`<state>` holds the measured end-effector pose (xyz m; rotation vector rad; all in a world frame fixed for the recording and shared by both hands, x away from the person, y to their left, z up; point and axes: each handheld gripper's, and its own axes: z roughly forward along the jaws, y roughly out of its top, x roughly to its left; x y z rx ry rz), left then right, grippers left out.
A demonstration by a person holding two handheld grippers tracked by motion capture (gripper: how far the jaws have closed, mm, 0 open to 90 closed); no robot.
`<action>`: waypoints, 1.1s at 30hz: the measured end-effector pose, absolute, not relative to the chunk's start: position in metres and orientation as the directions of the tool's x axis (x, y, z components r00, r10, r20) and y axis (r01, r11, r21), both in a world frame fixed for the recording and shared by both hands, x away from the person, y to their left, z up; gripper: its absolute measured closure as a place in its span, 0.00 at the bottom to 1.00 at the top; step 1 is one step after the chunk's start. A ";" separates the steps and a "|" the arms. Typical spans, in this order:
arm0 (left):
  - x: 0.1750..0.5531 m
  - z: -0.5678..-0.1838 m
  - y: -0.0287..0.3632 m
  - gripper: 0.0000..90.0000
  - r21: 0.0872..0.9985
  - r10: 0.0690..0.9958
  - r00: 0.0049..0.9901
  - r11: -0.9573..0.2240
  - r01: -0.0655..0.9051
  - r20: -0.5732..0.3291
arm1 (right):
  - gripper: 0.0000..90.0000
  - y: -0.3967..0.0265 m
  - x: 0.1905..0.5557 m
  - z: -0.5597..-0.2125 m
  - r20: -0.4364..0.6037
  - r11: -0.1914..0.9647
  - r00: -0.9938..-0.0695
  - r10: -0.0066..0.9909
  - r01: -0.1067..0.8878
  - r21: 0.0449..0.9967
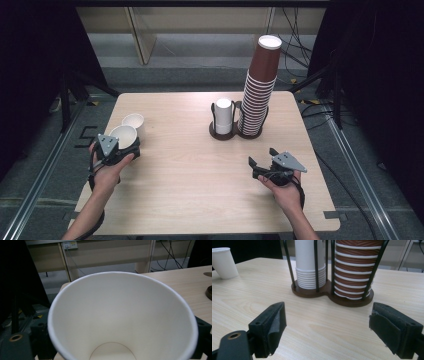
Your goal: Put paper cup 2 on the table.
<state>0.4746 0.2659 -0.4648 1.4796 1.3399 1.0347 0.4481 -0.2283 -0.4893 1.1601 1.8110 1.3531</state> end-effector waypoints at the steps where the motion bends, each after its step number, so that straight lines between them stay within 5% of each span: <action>1: 0.475 -0.465 0.267 0.12 0.957 0.997 0.069 -0.048 0.284 0.030 | 0.16 -0.228 0.448 -0.489 0.044 0.100 -0.446 0.894 0.295 0.950; 33: 0.489 -0.486 0.272 0.10 0.946 0.999 0.038 -0.012 0.325 -0.001 | 0.16 -0.218 0.445 -0.493 0.063 0.093 -0.448 0.892 0.317 0.944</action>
